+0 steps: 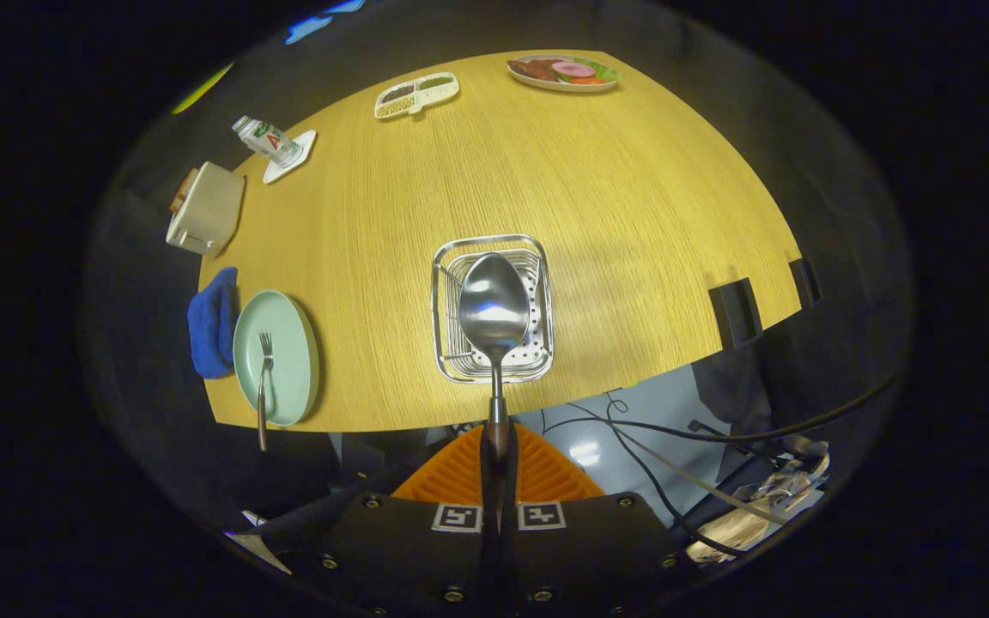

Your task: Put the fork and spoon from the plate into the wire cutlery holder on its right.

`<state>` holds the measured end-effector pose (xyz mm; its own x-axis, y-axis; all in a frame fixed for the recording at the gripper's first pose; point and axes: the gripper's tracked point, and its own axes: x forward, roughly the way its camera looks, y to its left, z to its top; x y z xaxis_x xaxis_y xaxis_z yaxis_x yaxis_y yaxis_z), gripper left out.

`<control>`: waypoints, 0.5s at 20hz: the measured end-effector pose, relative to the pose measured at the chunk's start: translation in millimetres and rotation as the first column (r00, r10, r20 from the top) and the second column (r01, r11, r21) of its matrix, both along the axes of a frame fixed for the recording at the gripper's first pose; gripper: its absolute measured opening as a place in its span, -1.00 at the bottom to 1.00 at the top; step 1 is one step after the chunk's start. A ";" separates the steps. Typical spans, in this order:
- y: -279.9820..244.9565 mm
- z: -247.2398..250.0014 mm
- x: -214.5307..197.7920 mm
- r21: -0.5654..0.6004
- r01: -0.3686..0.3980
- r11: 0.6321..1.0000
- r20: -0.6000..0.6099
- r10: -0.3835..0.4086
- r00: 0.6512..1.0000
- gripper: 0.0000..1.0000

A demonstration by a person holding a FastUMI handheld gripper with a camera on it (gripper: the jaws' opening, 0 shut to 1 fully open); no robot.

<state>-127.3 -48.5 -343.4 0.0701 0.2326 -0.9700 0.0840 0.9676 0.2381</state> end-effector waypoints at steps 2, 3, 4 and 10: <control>-3.9 -4.7 1.6 -0.023 -0.030 0.999 -0.029 0.029 0.999 -0.98; -3.0 -4.0 4.7 -0.020 -0.032 0.999 -0.039 0.031 0.999 -0.98; -1.6 -3.4 6.7 -0.014 -0.036 0.999 -0.052 0.035 0.998 -0.98; -2.7 -7.4 10.9 -0.052 -0.109 0.993 -0.123 0.102 0.987 -0.98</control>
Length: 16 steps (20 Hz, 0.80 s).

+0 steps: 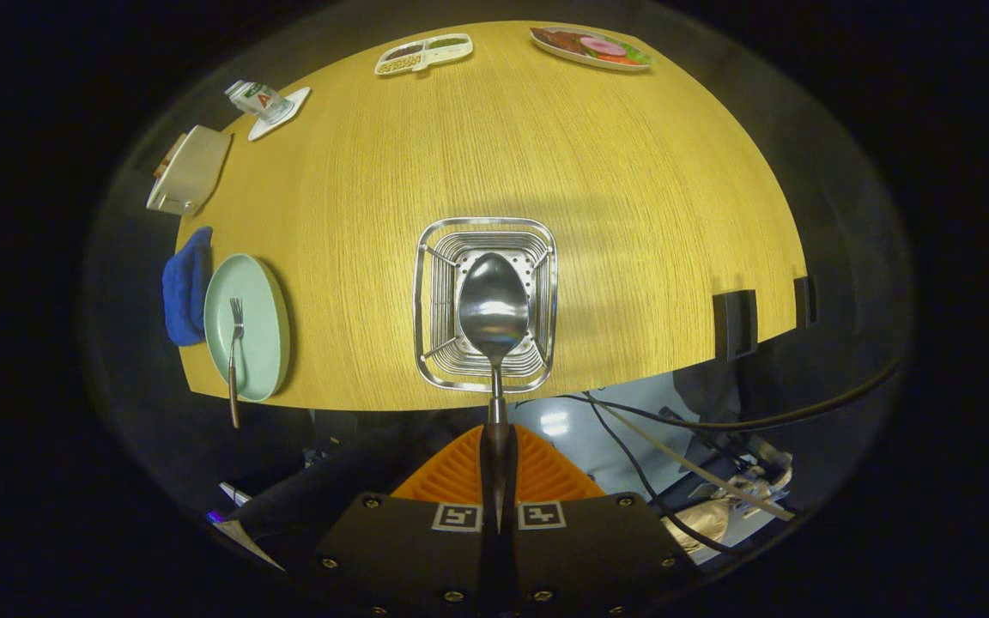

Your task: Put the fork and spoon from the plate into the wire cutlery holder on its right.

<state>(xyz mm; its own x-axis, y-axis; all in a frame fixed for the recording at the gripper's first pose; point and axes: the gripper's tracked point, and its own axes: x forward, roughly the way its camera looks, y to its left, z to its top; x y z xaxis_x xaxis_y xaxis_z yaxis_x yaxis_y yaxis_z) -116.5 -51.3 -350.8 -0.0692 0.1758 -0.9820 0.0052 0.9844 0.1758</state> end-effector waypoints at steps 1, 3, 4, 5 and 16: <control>1.6 0.0 0.8 0.001 -0.010 1.000 -0.001 0.010 1.000 -0.98; 3.4 3.1 5.4 0.007 -0.008 1.000 0.005 0.008 1.000 -0.91; 3.7 3.5 8.9 0.005 -0.004 1.000 0.012 0.004 1.000 -0.91; 2.7 5.0 13.0 -0.001 0.002 1.000 0.021 -0.002 1.000 -0.85; -16.8 23.2 36.1 -0.041 0.049 0.998 0.152 -0.042 0.988 -0.57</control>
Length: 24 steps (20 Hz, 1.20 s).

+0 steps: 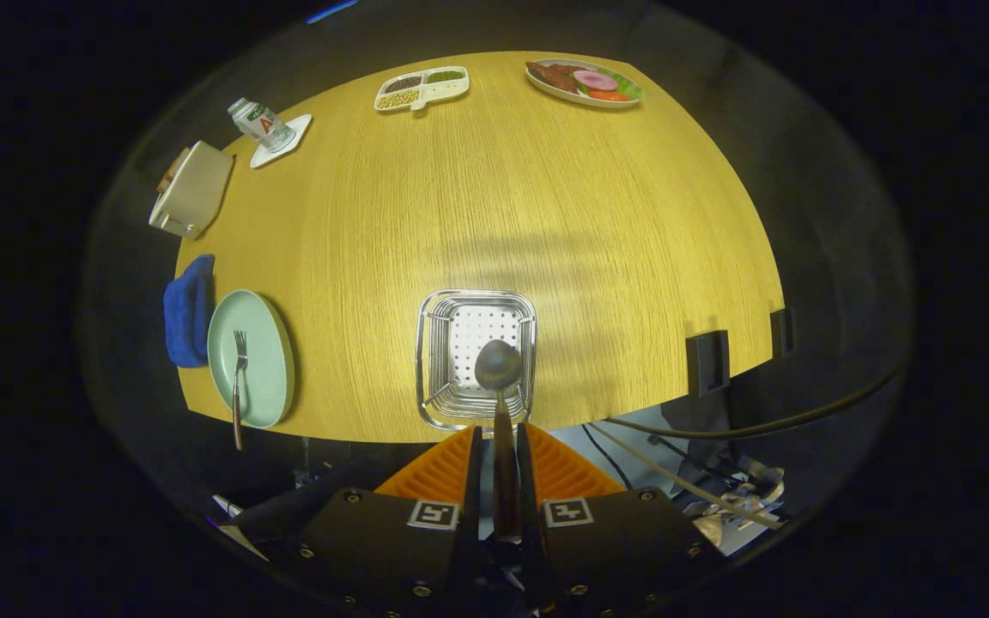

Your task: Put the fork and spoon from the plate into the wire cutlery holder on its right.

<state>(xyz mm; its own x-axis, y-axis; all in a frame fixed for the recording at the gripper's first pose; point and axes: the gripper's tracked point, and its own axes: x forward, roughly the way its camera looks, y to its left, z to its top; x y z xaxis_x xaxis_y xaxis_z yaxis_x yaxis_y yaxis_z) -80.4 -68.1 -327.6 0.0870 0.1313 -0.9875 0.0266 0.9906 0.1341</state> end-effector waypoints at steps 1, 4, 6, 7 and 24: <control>-3.4 2.6 1.2 -0.009 0.009 1.000 0.018 -0.008 1.000 -0.55; -7.2 14.1 -2.3 -0.005 0.046 0.999 0.063 -0.046 0.997 -0.55; -7.2 24.5 -7.2 0.009 0.067 0.998 0.091 -0.068 0.994 -0.55; -6.5 30.6 -10.3 0.014 0.073 0.997 0.104 -0.074 0.992 -0.55; 163.2 96.5 -32.1 0.375 -0.059 0.925 0.075 0.033 0.997 -0.55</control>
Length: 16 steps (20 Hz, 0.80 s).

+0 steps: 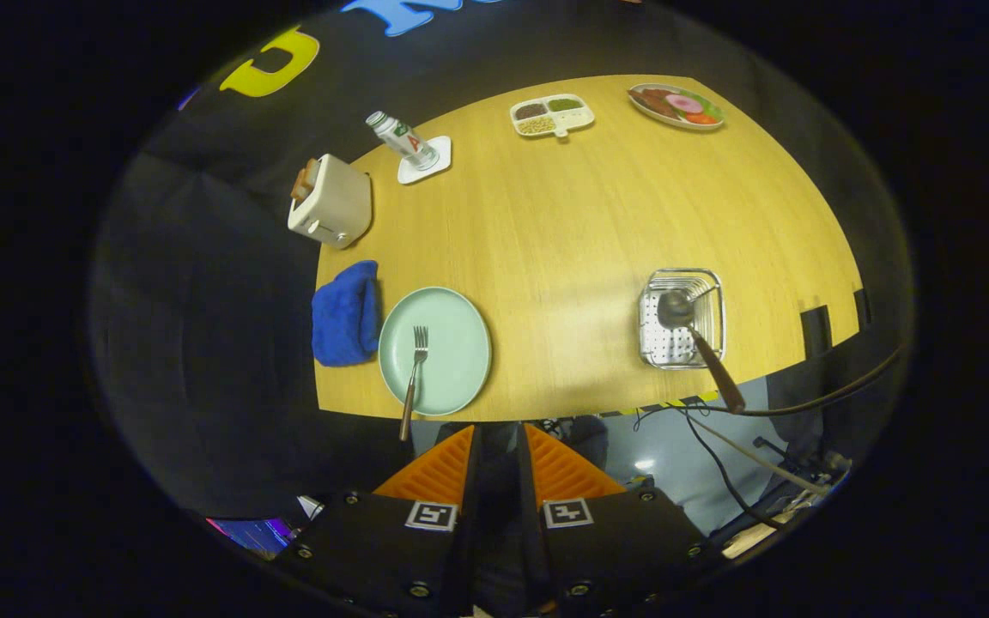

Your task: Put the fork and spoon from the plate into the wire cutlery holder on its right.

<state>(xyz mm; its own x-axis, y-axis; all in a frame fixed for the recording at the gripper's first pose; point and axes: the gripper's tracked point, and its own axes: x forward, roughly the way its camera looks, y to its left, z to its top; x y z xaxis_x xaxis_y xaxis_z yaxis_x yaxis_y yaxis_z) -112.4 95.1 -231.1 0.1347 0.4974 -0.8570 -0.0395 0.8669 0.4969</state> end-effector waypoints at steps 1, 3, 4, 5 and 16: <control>15.8 -3.2 3.4 0.021 -0.023 1.000 -0.003 0.023 1.000 -0.55; 44.0 -3.9 3.4 0.052 -0.077 0.996 -0.018 0.078 0.997 0.31; 56.9 -7.4 2.4 0.061 -0.103 0.993 -0.028 0.104 0.994 0.31; 70.4 -9.3 1.9 0.076 -0.124 0.989 -0.040 0.127 0.991 0.31; 184.9 -74.0 -0.3 0.113 -0.167 0.979 -0.210 0.188 0.959 0.31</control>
<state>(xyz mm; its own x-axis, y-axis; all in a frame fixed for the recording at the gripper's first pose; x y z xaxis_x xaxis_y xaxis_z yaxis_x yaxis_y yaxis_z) -112.7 280.0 -305.1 -0.1488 0.5756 -0.8041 -0.0699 0.8050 0.5892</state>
